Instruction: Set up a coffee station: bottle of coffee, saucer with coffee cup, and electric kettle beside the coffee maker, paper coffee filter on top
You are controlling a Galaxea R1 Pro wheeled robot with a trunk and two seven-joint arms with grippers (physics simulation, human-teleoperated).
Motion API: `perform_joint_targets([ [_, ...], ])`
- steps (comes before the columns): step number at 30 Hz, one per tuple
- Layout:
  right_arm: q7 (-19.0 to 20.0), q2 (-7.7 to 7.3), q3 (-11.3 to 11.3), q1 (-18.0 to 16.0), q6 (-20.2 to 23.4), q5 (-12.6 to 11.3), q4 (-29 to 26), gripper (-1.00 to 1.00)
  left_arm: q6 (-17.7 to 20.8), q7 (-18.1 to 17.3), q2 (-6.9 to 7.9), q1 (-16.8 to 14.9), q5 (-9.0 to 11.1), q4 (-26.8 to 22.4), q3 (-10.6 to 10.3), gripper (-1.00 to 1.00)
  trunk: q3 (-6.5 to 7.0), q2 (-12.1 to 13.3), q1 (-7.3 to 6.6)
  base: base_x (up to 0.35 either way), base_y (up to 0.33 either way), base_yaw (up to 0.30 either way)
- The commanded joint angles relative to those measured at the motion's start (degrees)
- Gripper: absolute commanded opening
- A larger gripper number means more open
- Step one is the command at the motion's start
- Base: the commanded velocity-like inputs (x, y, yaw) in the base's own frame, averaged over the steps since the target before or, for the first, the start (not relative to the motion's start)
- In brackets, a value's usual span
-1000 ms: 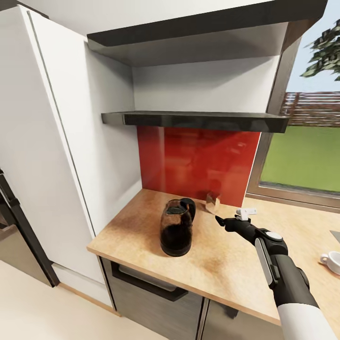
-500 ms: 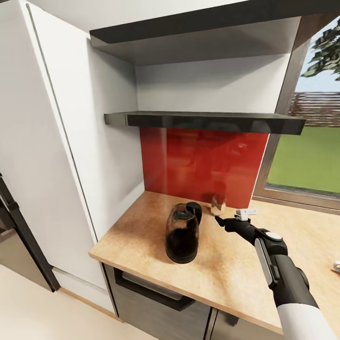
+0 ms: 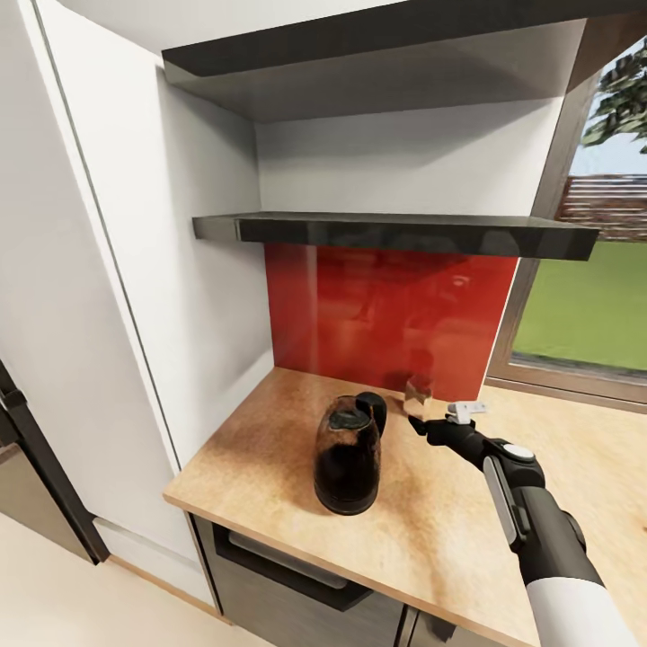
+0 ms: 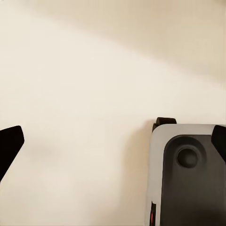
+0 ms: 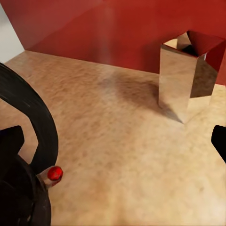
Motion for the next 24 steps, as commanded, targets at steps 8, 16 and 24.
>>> perform_joint_targets([
  [8,0.4,0.02,-0.1,-0.1,0.3,0.2,0.4,1.00,-0.2,-0.2,0.00,-0.1,-0.6,0.0,0.5,1.00,-0.14,-0.1,0.04,0.002,0.000,0.000],
  [16,0.5,-0.04,0.2,-0.1,0.2,0.2,1.3,1.00,-0.2,-0.2,0.00,0.1,-0.6,0.0,0.5,1.00,-0.14,-0.1,0.04,0.000,0.000,0.000],
  [24,0.6,-0.99,2.1,-0.1,-2.1,0.3,1.4,1.00,-0.2,-0.2,0.00,0.3,-0.6,0.0,0.5,1.00,-0.14,-0.1,0.04,0.000,0.000,0.000],
])
